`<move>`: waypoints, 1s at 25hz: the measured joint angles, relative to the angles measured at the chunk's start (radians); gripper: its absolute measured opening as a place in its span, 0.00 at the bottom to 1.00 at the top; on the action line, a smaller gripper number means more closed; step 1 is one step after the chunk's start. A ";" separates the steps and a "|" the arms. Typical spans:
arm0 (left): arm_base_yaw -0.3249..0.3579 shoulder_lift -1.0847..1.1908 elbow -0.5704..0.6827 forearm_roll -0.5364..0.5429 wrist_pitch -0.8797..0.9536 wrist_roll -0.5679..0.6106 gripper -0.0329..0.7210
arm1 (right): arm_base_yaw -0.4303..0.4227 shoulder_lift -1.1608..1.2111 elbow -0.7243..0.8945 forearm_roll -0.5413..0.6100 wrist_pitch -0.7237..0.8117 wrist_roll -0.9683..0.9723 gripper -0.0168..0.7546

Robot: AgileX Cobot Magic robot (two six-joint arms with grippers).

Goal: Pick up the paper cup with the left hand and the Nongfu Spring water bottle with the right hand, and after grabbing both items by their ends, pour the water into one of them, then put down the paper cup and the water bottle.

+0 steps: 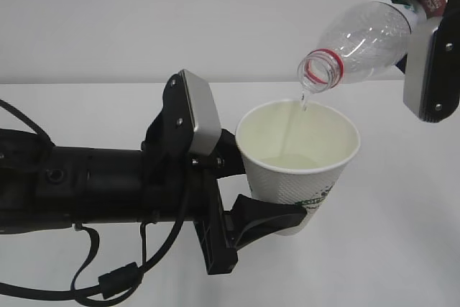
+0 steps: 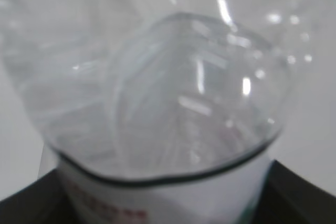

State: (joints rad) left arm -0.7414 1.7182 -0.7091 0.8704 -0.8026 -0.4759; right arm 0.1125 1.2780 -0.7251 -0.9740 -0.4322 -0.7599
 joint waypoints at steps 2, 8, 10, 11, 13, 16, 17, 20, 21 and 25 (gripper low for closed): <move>0.000 0.000 0.000 0.000 0.000 0.000 0.72 | 0.000 0.000 0.000 0.000 0.000 0.000 0.70; 0.000 0.000 0.000 0.000 0.000 0.000 0.72 | 0.000 0.000 0.000 0.000 0.000 0.000 0.70; 0.000 0.000 0.000 0.000 0.000 0.000 0.72 | 0.000 0.000 0.000 0.000 0.000 0.000 0.70; 0.000 0.000 0.000 0.000 0.000 0.000 0.72 | 0.000 0.000 0.000 0.000 0.000 0.000 0.70; 0.000 0.000 0.000 0.000 0.000 0.000 0.72 | 0.000 0.000 0.000 0.000 0.000 0.000 0.70; 0.000 0.000 0.000 0.000 0.000 0.000 0.72 | 0.000 0.000 0.000 0.000 0.000 0.000 0.70; 0.000 0.000 0.000 0.000 0.000 0.000 0.72 | 0.000 0.000 0.000 0.000 0.000 0.000 0.70; 0.000 0.000 0.000 0.000 0.000 0.000 0.72 | 0.000 0.000 0.000 0.000 0.000 0.000 0.70; 0.000 0.000 0.000 0.000 0.000 0.000 0.72 | 0.000 0.000 0.000 0.000 0.000 -0.002 0.70; 0.000 0.000 0.000 0.000 0.000 0.000 0.72 | 0.000 0.000 0.000 0.000 0.000 -0.002 0.70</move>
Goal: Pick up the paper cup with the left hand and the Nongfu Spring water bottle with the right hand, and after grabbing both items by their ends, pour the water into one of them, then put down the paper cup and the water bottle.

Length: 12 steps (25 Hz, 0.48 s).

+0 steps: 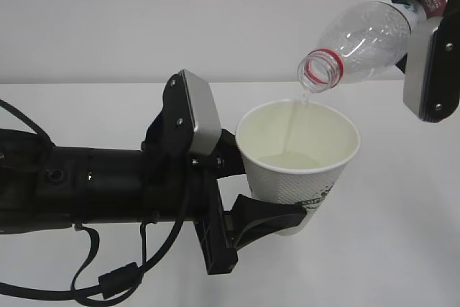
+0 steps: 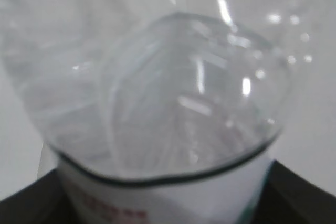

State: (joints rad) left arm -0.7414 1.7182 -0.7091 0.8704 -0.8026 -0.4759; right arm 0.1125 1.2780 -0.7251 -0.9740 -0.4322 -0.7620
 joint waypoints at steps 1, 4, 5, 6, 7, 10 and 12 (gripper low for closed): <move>0.000 0.000 0.000 0.000 0.000 0.000 0.72 | 0.000 0.000 0.000 0.000 0.000 0.000 0.70; 0.000 0.000 0.000 0.000 0.000 0.000 0.72 | 0.000 0.000 0.000 0.000 0.000 -0.002 0.70; 0.000 0.000 0.000 0.000 0.000 0.000 0.72 | 0.000 0.000 0.000 0.000 0.000 -0.004 0.70; 0.000 0.000 0.000 0.000 0.000 0.000 0.72 | 0.000 0.000 0.000 0.000 0.000 -0.005 0.70; 0.000 0.000 0.000 0.000 0.000 0.000 0.72 | 0.000 0.000 0.000 0.000 0.000 -0.008 0.70; 0.000 0.000 0.000 0.000 0.000 0.000 0.72 | 0.000 0.000 0.000 0.000 -0.002 -0.013 0.70; 0.000 0.000 0.000 0.000 0.000 0.000 0.72 | 0.000 0.000 0.000 0.000 -0.002 -0.013 0.70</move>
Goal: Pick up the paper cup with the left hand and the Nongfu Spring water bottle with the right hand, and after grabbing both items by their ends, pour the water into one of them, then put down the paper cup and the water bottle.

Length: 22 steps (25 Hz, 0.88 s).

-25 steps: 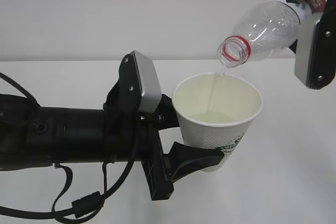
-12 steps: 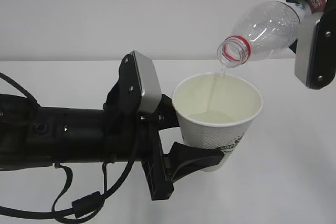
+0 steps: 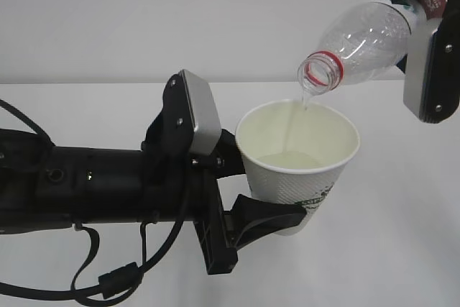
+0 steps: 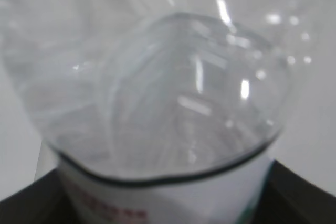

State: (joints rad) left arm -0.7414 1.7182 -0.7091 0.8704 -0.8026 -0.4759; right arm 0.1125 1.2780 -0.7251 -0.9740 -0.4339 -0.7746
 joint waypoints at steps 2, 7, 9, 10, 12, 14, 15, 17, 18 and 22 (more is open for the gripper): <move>0.000 0.000 0.000 0.000 0.000 0.000 0.72 | 0.000 0.000 0.000 0.000 0.000 -0.001 0.70; 0.000 0.000 0.000 0.000 0.002 0.000 0.72 | 0.000 0.000 0.000 0.000 0.000 -0.004 0.70; 0.000 0.000 0.000 0.000 0.002 0.000 0.72 | 0.000 0.000 0.000 0.000 0.000 -0.004 0.70; 0.000 0.000 0.000 0.000 0.002 0.000 0.72 | 0.000 0.000 0.000 0.000 0.000 -0.004 0.70; 0.000 0.000 0.000 0.000 0.002 0.000 0.72 | 0.000 0.000 0.000 0.000 -0.002 -0.004 0.70; 0.000 0.000 0.000 0.000 0.002 0.000 0.72 | 0.000 0.000 0.000 0.000 -0.002 -0.006 0.70; 0.000 0.000 0.000 0.000 0.002 0.000 0.72 | 0.000 0.000 0.000 0.000 -0.002 -0.006 0.70; 0.000 0.000 0.000 0.000 0.002 0.000 0.72 | 0.000 0.000 0.000 0.000 -0.002 -0.006 0.70; 0.000 0.000 0.000 0.000 0.002 0.000 0.72 | 0.000 0.000 0.000 0.000 -0.002 -0.006 0.70; 0.000 0.000 0.000 0.000 0.002 0.000 0.72 | 0.000 0.000 0.000 0.002 -0.002 -0.008 0.70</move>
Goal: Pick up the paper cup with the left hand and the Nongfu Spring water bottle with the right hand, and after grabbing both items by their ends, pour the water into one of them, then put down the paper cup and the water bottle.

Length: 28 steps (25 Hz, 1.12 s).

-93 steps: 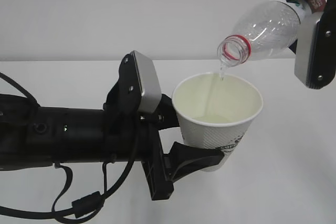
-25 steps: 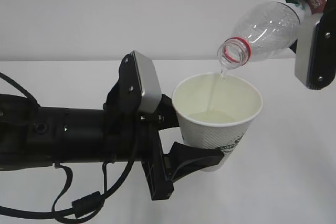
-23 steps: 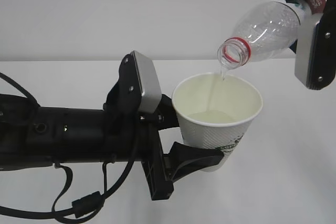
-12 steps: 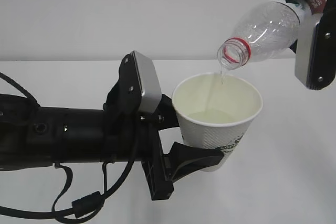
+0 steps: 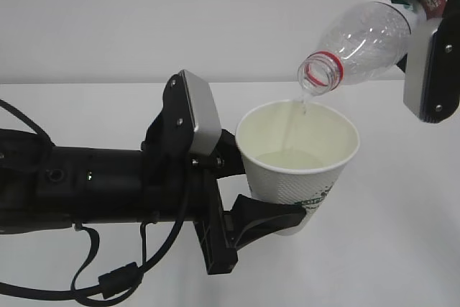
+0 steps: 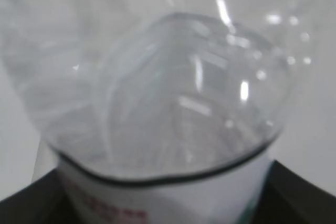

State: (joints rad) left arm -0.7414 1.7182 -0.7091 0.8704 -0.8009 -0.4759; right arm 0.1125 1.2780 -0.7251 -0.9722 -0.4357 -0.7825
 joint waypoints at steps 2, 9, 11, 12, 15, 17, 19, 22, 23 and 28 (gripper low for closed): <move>0.000 0.000 0.000 0.000 0.000 0.000 0.72 | 0.000 0.000 0.000 0.000 0.000 0.000 0.70; 0.000 0.000 0.000 0.000 0.000 0.000 0.72 | 0.000 0.000 0.000 0.000 -0.006 -0.004 0.70; 0.000 0.000 0.000 0.000 0.002 0.000 0.72 | 0.000 0.000 0.000 0.000 -0.006 -0.004 0.70; 0.000 0.000 0.000 0.000 0.002 0.000 0.72 | 0.000 0.000 0.000 0.000 -0.006 -0.004 0.70; 0.000 0.000 0.000 0.000 0.004 0.000 0.72 | 0.000 0.000 0.000 0.000 -0.006 -0.004 0.70; 0.000 0.000 0.000 0.000 0.004 0.000 0.72 | 0.000 0.000 0.000 0.000 -0.006 -0.006 0.70; 0.000 0.000 0.000 0.000 0.004 0.000 0.72 | 0.000 0.000 0.000 0.000 -0.006 -0.006 0.70; 0.000 0.000 0.000 0.000 0.004 0.000 0.72 | 0.000 0.000 0.000 0.000 -0.006 -0.008 0.70; 0.000 0.000 0.000 0.000 0.004 0.000 0.72 | 0.000 0.000 0.000 0.000 -0.006 -0.011 0.70; 0.000 0.000 0.000 0.000 0.004 0.000 0.72 | 0.000 0.000 0.000 0.000 -0.006 -0.016 0.70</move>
State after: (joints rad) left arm -0.7414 1.7182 -0.7091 0.8704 -0.7972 -0.4759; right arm 0.1125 1.2780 -0.7251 -0.9722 -0.4414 -0.7986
